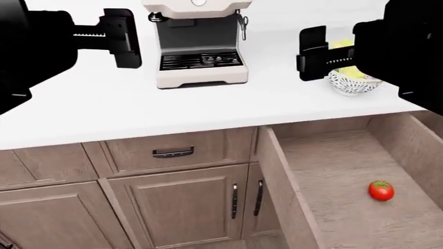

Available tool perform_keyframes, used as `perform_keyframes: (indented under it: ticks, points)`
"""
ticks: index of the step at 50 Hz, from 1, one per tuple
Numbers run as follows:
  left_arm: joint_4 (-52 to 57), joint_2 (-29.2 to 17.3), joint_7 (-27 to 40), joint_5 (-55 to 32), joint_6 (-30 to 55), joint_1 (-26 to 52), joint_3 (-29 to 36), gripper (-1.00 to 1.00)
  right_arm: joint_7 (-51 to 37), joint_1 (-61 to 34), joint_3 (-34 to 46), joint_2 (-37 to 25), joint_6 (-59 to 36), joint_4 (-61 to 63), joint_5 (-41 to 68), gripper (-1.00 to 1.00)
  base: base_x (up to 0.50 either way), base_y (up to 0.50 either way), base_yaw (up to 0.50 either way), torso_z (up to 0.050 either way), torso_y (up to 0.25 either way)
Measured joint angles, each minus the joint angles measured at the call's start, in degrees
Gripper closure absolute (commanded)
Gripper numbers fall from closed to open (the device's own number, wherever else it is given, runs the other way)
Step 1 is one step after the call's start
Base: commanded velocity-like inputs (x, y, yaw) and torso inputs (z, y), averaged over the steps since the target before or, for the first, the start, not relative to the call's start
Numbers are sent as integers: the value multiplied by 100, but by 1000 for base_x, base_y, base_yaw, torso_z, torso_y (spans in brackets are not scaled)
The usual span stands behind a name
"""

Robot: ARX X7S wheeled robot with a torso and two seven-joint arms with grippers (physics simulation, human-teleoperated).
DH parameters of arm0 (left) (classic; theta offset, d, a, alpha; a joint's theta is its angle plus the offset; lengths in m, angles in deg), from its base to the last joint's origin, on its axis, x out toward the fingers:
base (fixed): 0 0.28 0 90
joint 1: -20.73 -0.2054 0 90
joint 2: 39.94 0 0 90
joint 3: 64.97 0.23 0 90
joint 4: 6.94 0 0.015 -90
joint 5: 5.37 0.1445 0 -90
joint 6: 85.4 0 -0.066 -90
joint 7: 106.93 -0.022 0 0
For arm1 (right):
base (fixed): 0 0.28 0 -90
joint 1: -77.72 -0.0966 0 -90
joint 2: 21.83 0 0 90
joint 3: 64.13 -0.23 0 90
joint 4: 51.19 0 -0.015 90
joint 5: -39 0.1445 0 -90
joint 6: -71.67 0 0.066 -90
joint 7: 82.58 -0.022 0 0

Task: Place the bar in the bowl and close the drawer.

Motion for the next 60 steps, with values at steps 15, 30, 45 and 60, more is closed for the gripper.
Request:
perform_keyframes:
  ticks: [15,30,45,60]
  points:
    - [2,39,-11,-20,-16,-16,42,-100,-74,39,-33,-73,-84,54,19,-100,-212,41,-500,0,0]
    - [8,69,-3,-53,-20,1,80,-100,-147,41,-88,-147,-165,103,44,-100,-207,61,-500,0,0]
    - [22,75,-1,-61,-29,12,107,-100,-190,77,-189,-241,-137,190,49,-100,-150,58,-500,0,0]
    - [41,74,-4,-66,-42,15,128,-100,-136,149,-330,-347,-21,309,-4,-100,0,0,-500,0,0]
